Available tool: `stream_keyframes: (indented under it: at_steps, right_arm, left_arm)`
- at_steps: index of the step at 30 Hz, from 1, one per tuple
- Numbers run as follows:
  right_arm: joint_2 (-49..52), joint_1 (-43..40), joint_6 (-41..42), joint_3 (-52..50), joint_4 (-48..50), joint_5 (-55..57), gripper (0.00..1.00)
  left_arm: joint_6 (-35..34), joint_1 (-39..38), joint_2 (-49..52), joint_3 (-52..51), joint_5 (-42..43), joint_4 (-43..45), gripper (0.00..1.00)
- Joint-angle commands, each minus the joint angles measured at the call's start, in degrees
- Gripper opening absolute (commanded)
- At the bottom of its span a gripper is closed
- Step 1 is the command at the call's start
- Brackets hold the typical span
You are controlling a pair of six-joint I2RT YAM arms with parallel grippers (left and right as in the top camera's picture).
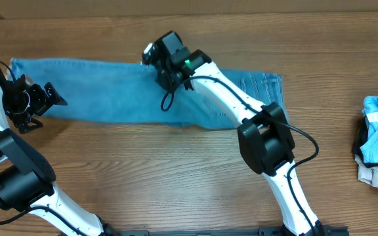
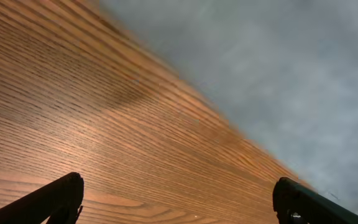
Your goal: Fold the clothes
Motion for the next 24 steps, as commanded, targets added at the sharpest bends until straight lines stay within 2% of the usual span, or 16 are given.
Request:
stream_keyframes:
  at_steps: [1,3,4,5,8,10,12,13,16,19,24]
  right_arm:
    - [-3.7,-5.6,10.9,1.7,1.9,2.5,0.15]
    - [-3.5,-8.3,11.3,1.7,0.9,-1.2,0.34]
    - [-3.2,-9.5,11.3,1.7,0.2,-2.3,0.75]
    - [-2.8,-10.7,11.3,1.7,-1.6,-3.1,0.82]
    - [-3.2,-12.0,11.4,1.7,-7.1,-2.5,0.81]
    - [-5.2,-13.0,15.1,1.7,-12.8,0.3,0.82]
    - [-6.0,-14.4,20.8,1.7,-21.2,-0.1,0.74]
    - [-5.6,-15.3,21.8,0.0,-23.1,-1.9,0.74]
    - [-5.5,-17.7,21.8,-10.0,-17.4,-2.2,0.75]
    - [-5.5,-20.9,21.8,-24.3,-13.2,-2.3,0.76]
    - [-5.5,-27.8,24.9,-39.0,-22.0,1.0,0.77]
  left_arm:
    - [-0.7,-0.4,-2.0,0.0,-1.8,0.3,1.0]
    - [-0.7,-0.4,-2.0,0.0,-1.8,0.3,1.0]
    - [-0.7,-0.4,-2.0,0.0,-1.8,0.3,1.0]
    - [-0.7,-0.4,-2.0,0.0,-1.8,0.2,1.0]
    - [-0.7,-0.4,-2.0,0.0,-1.8,0.2,1.0]
    - [-0.7,-0.4,-2.0,0.0,-1.8,0.2,1.0]
    - [-0.7,-0.4,-2.0,0.0,-1.8,0.2,1.0]
    - [-0.7,-0.4,-2.0,0.0,-1.8,0.1,1.0]
    - [-0.7,-0.4,-2.0,0.0,-1.8,-0.9,1.0]
    - [-0.7,-0.4,-2.0,0.0,-1.8,-1.3,1.0]
    - [-0.7,-0.4,-2.0,0.0,-1.8,-1.1,1.0]
